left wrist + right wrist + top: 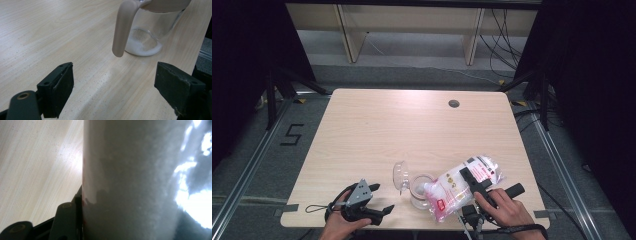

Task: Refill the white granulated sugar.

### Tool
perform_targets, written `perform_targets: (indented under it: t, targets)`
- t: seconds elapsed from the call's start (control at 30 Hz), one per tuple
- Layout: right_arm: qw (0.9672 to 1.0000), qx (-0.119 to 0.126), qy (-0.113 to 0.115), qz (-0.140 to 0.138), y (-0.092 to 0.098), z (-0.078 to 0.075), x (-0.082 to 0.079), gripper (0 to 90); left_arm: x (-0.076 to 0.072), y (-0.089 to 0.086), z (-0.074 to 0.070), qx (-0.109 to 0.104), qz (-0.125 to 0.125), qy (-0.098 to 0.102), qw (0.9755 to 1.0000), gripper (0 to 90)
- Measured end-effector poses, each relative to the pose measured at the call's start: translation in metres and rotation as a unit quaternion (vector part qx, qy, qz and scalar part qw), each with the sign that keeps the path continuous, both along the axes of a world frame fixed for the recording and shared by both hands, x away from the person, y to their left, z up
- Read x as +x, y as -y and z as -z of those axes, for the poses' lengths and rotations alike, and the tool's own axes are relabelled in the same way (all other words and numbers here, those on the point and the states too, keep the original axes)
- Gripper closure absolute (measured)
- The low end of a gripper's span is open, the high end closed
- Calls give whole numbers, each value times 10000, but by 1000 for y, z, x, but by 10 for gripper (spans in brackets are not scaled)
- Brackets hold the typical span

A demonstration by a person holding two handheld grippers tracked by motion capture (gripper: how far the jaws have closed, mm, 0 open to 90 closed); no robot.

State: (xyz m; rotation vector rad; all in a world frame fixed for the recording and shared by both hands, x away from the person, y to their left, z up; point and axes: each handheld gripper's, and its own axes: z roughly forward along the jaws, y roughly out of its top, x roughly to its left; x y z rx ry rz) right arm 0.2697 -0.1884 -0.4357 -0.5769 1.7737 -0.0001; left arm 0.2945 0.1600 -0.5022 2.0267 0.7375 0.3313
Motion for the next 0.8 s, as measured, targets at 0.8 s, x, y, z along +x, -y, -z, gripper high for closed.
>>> perform_targets:
  t: [0.8]
  targets:
    - [9999,-14,-1,111,2,-3,-2,509,0,0,0,-99,-60,6,9999,156]
